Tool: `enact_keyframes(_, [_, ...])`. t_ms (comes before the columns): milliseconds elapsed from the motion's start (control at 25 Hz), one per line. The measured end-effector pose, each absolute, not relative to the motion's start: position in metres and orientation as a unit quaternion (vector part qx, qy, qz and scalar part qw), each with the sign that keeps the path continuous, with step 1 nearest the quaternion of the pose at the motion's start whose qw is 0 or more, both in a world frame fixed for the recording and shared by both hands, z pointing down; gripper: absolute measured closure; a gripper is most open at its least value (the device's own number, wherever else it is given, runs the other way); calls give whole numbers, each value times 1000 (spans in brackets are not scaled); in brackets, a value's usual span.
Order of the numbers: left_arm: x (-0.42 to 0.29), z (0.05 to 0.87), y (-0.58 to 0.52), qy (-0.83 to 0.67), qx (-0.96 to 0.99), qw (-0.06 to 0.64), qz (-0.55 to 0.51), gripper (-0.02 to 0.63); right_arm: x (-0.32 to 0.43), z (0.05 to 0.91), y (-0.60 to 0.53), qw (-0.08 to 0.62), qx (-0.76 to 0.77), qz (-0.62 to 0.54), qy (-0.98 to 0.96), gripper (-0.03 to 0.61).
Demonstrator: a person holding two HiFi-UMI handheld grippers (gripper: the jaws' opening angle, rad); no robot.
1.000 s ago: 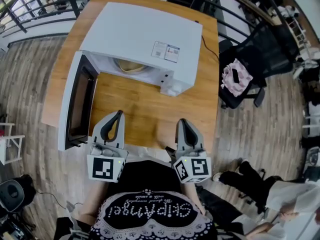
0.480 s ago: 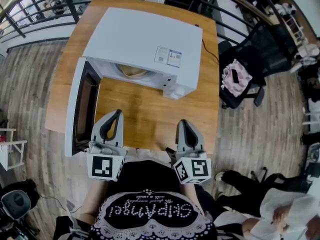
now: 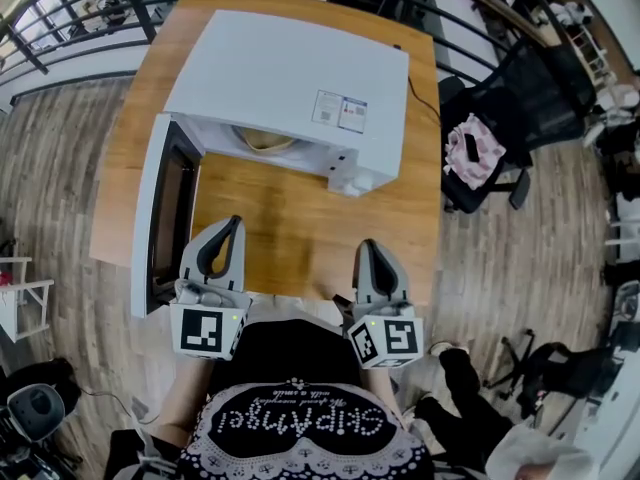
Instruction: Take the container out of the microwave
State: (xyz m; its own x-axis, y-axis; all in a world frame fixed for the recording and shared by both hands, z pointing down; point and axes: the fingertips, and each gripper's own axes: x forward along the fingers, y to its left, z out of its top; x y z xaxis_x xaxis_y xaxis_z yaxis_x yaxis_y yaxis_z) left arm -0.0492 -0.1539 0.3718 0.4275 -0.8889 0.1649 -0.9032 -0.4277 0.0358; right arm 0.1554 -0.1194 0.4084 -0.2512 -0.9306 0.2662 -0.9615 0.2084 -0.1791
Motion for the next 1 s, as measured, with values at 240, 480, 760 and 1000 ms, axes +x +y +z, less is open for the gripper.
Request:
enact_keyframes(240, [-49, 374, -169, -517, 850, 43, 91, 583, 159, 410, -120, 50, 616, 158, -770, 540])
enact_keyframes(480, [-26, 392, -205, -463, 873, -17, 153, 486, 164, 413, -121, 51, 623, 163, -764, 540])
enact_keyframes(760, [-2, 462, -262, -419, 873, -20, 249, 451, 173, 424, -119, 61, 637, 179, -747, 540])
enact_keyframes(1000, [4, 514, -302, -399, 856, -39, 327, 437, 180, 439, -118, 73, 645, 202, -733, 540])
